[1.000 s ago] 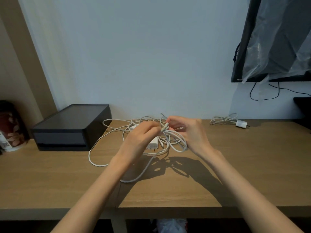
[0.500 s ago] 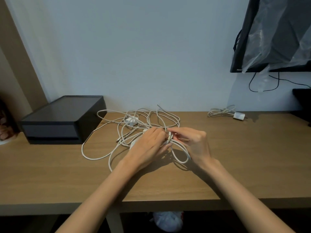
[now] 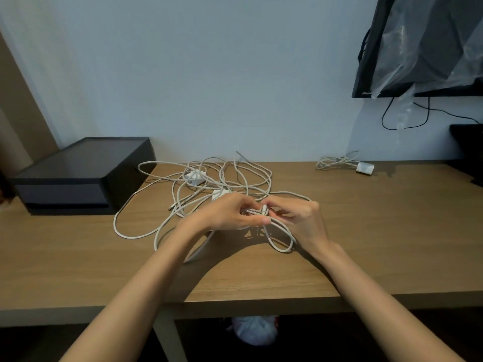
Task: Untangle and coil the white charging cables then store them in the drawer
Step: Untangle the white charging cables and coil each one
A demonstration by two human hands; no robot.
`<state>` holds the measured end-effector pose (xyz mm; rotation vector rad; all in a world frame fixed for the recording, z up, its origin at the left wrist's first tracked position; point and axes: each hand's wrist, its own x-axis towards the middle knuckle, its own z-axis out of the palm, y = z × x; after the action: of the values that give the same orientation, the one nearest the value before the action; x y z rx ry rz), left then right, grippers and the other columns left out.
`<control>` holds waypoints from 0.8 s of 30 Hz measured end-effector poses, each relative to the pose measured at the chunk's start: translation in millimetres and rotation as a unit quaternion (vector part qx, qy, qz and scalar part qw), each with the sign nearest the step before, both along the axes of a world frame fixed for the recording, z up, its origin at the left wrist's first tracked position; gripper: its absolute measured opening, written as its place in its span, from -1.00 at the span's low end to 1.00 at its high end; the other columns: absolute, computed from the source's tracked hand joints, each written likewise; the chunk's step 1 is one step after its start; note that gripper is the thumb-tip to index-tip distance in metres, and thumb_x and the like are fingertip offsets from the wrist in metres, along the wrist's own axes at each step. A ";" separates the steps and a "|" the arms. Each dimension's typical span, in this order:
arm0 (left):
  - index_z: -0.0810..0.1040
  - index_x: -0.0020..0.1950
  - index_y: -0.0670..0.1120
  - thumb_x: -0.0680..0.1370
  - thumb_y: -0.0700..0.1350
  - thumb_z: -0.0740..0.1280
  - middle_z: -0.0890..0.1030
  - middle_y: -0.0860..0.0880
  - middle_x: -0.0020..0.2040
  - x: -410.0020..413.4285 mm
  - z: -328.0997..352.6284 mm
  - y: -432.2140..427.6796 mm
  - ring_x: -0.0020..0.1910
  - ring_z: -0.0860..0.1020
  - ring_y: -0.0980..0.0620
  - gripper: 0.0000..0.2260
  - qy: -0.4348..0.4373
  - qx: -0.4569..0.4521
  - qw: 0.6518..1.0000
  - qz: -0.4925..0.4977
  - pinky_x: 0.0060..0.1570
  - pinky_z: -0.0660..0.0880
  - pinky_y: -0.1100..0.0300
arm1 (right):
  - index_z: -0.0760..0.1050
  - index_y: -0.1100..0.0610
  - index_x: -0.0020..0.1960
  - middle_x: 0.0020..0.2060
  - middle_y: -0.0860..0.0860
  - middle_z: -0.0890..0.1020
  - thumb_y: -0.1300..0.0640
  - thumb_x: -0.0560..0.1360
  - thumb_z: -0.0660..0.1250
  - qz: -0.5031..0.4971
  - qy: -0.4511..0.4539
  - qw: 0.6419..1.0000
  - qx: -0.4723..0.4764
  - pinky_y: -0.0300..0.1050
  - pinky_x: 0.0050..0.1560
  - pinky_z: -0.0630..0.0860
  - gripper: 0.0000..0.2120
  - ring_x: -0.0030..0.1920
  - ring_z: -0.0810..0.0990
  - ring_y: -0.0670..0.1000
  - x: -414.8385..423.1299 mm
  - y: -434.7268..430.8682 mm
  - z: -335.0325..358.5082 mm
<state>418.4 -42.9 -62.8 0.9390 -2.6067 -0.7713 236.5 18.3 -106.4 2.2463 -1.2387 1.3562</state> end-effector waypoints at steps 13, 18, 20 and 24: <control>0.42 0.18 -0.09 0.50 0.09 0.35 0.61 -0.04 -0.05 -12.3 -29.1 14.4 -0.14 0.51 0.05 -0.64 0.066 -0.175 0.971 0.149 -0.24 0.32 0.24 | 0.64 -0.08 0.06 -0.03 -0.20 0.66 0.32 0.50 0.29 -0.003 -0.229 0.949 0.218 -0.32 0.02 0.55 -0.66 0.04 0.62 -0.24 9.6 -3.7 3.3; 0.40 0.13 -0.11 0.52 0.04 0.35 0.60 -0.07 -0.01 -21.2 -34.0 11.7 -0.03 0.56 -0.04 -0.69 0.085 -0.151 0.963 0.206 -0.10 0.50 0.09 | 0.65 0.05 0.03 -0.13 -0.20 0.66 0.28 0.51 0.35 0.033 -0.325 0.916 0.233 -0.44 -0.15 0.51 -0.80 -0.07 0.63 -0.29 20.6 -5.6 7.5; 0.39 0.12 -0.11 0.52 0.04 0.35 0.59 -0.07 0.02 -23.1 -34.8 10.0 -0.02 0.55 -0.03 -0.70 0.084 -0.141 0.962 0.218 -0.13 0.47 0.13 | 0.64 -0.02 0.01 -0.09 -0.21 0.66 0.30 0.50 0.33 0.019 -0.306 0.922 0.235 -0.43 -0.09 0.51 -0.75 -0.02 0.62 -0.28 18.8 -7.9 5.3; 0.36 0.08 -0.08 0.52 0.05 0.35 0.58 -0.07 0.06 -22.7 -34.1 8.9 -0.03 0.54 -0.01 -0.71 0.092 -0.125 0.962 0.225 -0.19 0.34 0.22 | 0.66 0.02 0.02 0.01 -0.12 0.67 0.29 0.46 0.39 0.030 -0.297 0.921 0.251 -0.45 -0.05 0.48 -0.77 0.03 0.60 -0.27 9.8 -8.4 1.0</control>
<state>395.7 -34.0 -96.9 1.2471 -2.1448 -0.3790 246.2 9.9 -105.4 2.2565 -1.9126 2.0348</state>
